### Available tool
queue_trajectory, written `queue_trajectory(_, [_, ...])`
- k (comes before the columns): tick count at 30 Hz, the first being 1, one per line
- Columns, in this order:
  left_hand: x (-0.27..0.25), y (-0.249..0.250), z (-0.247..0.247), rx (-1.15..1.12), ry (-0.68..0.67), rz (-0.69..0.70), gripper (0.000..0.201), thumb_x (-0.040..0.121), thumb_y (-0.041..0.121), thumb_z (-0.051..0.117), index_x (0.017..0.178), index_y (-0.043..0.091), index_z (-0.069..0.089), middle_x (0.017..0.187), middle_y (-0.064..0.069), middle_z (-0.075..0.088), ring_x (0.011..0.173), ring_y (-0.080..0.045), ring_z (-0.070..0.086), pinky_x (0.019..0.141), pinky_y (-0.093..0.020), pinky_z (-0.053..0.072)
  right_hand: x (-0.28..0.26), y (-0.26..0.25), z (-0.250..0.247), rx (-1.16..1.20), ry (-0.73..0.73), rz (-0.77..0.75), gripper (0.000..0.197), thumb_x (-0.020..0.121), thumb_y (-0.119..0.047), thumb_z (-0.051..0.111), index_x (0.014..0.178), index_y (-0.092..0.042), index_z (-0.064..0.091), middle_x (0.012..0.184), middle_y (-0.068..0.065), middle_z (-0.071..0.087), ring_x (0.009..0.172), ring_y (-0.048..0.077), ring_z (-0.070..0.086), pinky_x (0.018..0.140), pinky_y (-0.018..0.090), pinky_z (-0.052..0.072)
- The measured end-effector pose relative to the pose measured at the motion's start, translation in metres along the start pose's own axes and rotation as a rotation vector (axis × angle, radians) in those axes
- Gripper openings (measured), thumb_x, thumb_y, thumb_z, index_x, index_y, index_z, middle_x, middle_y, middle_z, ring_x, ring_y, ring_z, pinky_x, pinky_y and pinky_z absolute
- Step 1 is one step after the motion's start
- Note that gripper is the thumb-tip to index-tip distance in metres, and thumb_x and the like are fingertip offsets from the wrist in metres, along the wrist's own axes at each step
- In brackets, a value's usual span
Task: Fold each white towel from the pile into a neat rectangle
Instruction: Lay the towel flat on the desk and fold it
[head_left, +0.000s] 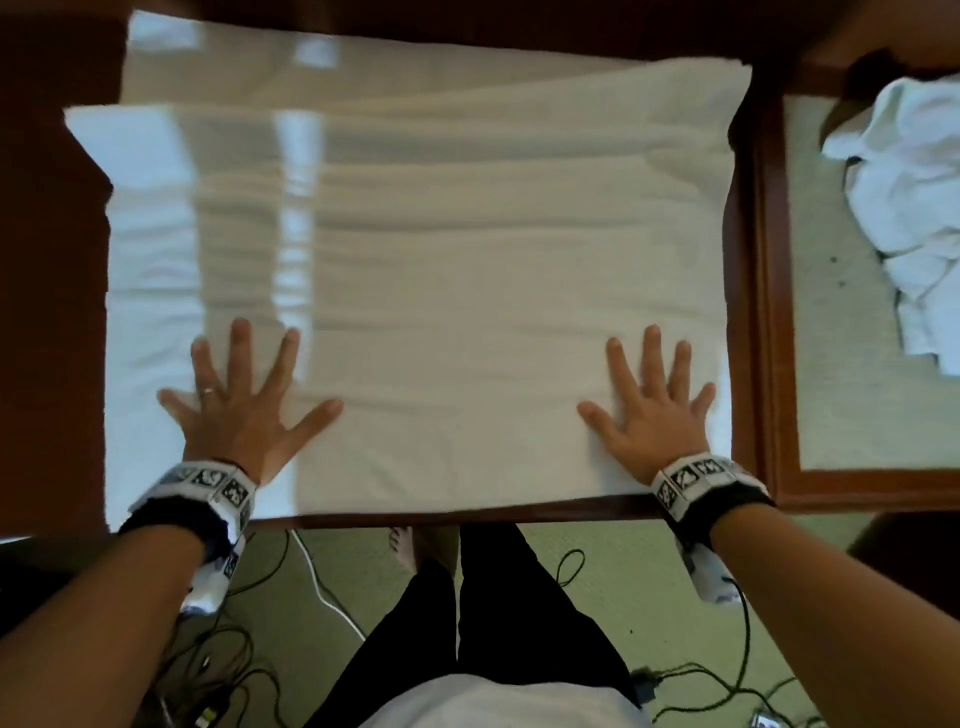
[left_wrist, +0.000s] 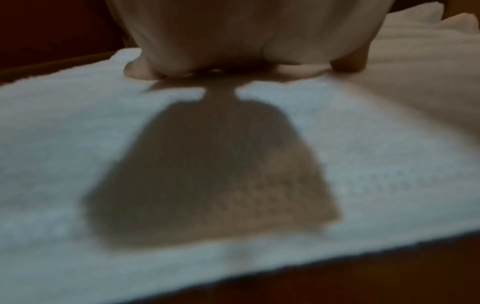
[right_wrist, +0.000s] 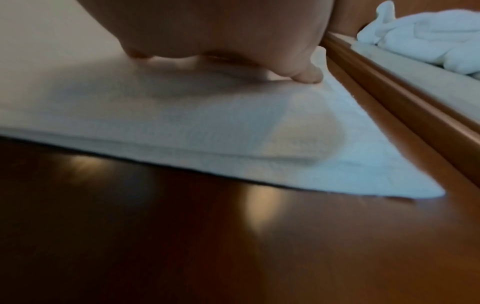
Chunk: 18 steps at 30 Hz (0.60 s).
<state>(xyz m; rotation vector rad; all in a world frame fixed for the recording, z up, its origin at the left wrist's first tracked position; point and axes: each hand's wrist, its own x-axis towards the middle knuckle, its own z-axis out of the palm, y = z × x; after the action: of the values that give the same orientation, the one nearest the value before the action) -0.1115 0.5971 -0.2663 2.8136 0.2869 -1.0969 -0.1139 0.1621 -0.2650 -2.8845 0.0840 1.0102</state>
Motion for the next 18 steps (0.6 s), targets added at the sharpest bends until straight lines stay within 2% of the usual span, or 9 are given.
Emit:
queue_trajectory(2, [0.019,0.004,-0.010,0.017,0.027,0.003,0.093,0.070,0.097,0.018,0.136,0.061,-0.037,0.150,0.011,-0.050,0.148,-0.035,-0.030,0.112,-0.076,-0.002,0.019,-0.003,-0.009,0.009,0.045,-0.001,0.081,0.087,-0.080,0.019,0.149,-0.048,-0.021,0.155,-0.008,-0.040,0.145,0.034,-0.030,0.113,0.072,-0.001])
queue_trajectory(4, [0.029,0.006,-0.019,-0.010,0.066,0.023,0.094,0.072,0.096,0.021,0.142,0.059,-0.029,0.157,0.010,-0.041,0.150,-0.033,-0.026,0.113,-0.075,-0.002,0.031,-0.006,-0.017,0.027,0.070,-0.001,0.080,0.089,-0.079,0.023,0.152,-0.047,-0.015,0.158,-0.007,-0.035,0.147,0.033,-0.026,0.114,0.070,0.000])
queue_trajectory(8, [-0.001,0.006,0.002,-0.041,0.232,0.098,0.087,0.085,0.088,0.020,0.155,0.047,-0.011,0.165,0.007,-0.024,0.153,-0.031,-0.014,0.115,-0.070,0.000,0.002,-0.005,0.000,0.051,0.216,0.040,0.077,0.094,-0.073,0.024,0.156,-0.036,-0.004,0.162,0.000,-0.026,0.150,0.031,-0.019,0.116,0.065,0.003])
queue_trajectory(11, [-0.039,-0.003,0.049,0.016,0.171,0.156,0.085,0.084,0.085,0.008,0.157,0.044,-0.008,0.165,0.005,-0.023,0.154,-0.033,-0.009,0.113,-0.072,0.005,-0.041,0.008,0.036,0.059,0.160,0.036,0.073,0.096,-0.069,0.022,0.156,-0.038,-0.008,0.162,-0.001,-0.026,0.150,0.029,-0.020,0.118,0.059,0.001])
queue_trajectory(12, [-0.047,-0.007,0.063,0.039,0.145,0.158,0.085,0.084,0.085,0.005,0.157,0.043,-0.009,0.165,0.005,-0.024,0.154,-0.033,-0.009,0.112,-0.073,0.006,-0.051,0.014,0.044,0.082,0.147,0.026,0.071,0.098,-0.066,0.024,0.156,-0.038,-0.005,0.163,-0.001,-0.023,0.151,0.028,-0.018,0.118,0.056,0.000])
queue_trajectory(13, [-0.051,-0.011,0.073,0.050,0.145,0.157,0.085,0.084,0.084,0.004,0.157,0.043,-0.009,0.165,0.005,-0.025,0.153,-0.033,-0.009,0.112,-0.073,0.006,-0.057,0.020,0.048,0.135,0.170,0.022,0.066,0.100,-0.060,0.029,0.157,-0.035,0.005,0.165,0.000,-0.016,0.152,0.027,-0.012,0.119,0.053,0.002])
queue_trajectory(15, [-0.052,-0.013,0.081,0.039,0.178,0.143,0.083,0.085,0.084,0.003,0.157,0.043,-0.009,0.164,0.006,-0.027,0.153,-0.032,-0.011,0.112,-0.073,0.004,-0.061,0.031,0.045,0.307,0.362,0.081,0.051,0.104,-0.042,0.040,0.150,-0.020,0.038,0.164,0.011,0.015,0.150,0.029,0.015,0.120,0.045,0.018])
queue_trajectory(17, [-0.050,-0.011,0.084,0.040,0.222,0.143,0.083,0.085,0.083,0.002,0.156,0.043,-0.011,0.162,0.008,-0.031,0.153,-0.030,-0.015,0.112,-0.072,0.002,-0.063,0.046,0.037,0.451,0.553,0.263,0.037,0.102,-0.026,0.047,0.132,-0.007,0.058,0.145,0.018,0.047,0.132,0.036,0.043,0.109,0.040,0.035])
queue_trajectory(18, [-0.048,-0.011,0.086,0.042,0.245,0.148,0.083,0.085,0.083,0.001,0.156,0.043,-0.012,0.162,0.008,-0.032,0.152,-0.028,-0.018,0.112,-0.072,0.001,-0.063,0.054,0.032,0.497,0.575,0.364,0.033,0.101,-0.022,0.049,0.126,-0.005,0.063,0.135,0.019,0.055,0.123,0.038,0.051,0.102,0.040,0.039])
